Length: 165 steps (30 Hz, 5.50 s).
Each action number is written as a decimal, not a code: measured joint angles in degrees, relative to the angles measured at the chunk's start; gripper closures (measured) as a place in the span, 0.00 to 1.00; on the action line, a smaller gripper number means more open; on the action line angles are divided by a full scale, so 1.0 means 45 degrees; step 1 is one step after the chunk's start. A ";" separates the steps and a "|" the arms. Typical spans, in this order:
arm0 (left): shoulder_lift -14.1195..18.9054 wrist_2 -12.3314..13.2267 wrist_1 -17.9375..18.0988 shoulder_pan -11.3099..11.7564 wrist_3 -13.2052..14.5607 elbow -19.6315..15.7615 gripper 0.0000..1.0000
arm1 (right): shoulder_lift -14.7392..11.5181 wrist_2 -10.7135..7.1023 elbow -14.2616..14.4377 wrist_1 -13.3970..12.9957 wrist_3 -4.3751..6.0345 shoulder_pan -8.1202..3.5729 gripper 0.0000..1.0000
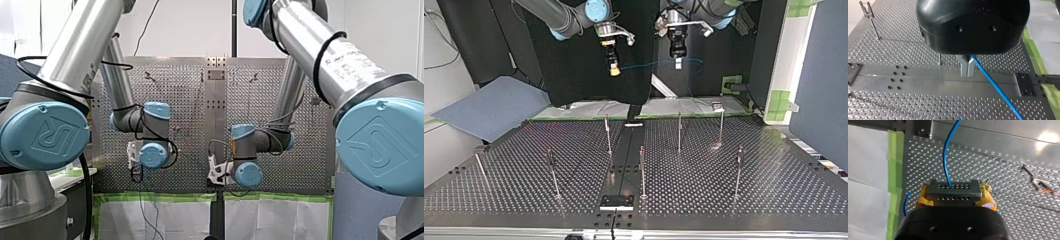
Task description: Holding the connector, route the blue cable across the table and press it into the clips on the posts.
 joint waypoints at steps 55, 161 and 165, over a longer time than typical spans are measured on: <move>0.6634 -0.1461 -0.6950 0.2293 0.0019 0.2853 1.00 | -0.4065 -0.2759 -0.4722 0.4286 0.0738 0.0829 1.00; 0.3077 0.4718 -0.7482 0.8062 -0.2441 0.7601 1.00 | 0.0016 -0.3746 -1.3506 0.8247 0.1886 0.1168 1.00; 0.2826 0.4890 -0.7387 0.8163 -0.2626 0.7775 1.00 | 0.0013 -0.3738 -1.3550 0.8246 0.1886 0.1124 1.00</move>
